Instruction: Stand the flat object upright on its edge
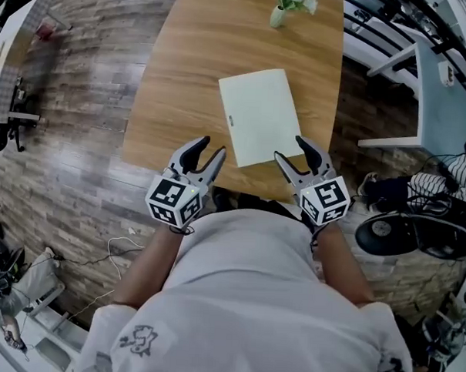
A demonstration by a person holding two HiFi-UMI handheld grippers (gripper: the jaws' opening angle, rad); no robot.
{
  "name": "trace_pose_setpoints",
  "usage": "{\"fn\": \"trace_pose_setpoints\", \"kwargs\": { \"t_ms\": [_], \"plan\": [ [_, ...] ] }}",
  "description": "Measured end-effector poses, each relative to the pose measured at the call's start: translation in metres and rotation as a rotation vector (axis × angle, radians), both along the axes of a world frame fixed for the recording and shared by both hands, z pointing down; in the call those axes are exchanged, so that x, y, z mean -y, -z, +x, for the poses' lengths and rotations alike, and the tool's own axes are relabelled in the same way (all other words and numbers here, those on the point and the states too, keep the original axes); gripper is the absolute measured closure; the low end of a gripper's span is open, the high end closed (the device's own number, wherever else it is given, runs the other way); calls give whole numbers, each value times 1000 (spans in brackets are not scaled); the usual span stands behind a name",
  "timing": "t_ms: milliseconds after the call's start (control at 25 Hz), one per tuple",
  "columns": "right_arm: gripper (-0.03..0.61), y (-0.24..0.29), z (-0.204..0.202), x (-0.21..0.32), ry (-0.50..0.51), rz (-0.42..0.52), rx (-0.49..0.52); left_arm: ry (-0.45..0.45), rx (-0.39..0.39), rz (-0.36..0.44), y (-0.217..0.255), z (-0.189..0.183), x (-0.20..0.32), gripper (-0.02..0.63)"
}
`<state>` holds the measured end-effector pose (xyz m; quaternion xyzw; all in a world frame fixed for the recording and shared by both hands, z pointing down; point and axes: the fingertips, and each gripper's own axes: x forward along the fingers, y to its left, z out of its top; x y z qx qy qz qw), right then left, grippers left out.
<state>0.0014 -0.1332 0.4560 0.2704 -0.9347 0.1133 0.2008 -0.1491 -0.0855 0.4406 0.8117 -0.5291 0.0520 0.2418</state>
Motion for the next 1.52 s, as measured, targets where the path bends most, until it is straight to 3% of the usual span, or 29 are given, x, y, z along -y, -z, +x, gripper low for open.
{"fn": "trace_pose_setpoints", "kwargs": {
  "t_ms": [600, 920, 1120, 1520],
  "plan": [
    [299, -110, 24, 81, 95, -197, -192, -13, 30, -299, -119, 22, 53, 433],
    [284, -174, 30, 124, 94, -354, -226, 74, -51, -450, -184, 17, 75, 418],
    [272, -199, 28, 144, 79, -427, -230, 104, -34, -500, -211, 12, 84, 410],
    [217, -247, 14, 133, 76, -632, -259, 140, -44, -595, -247, -4, 75, 391]
  ]
}}
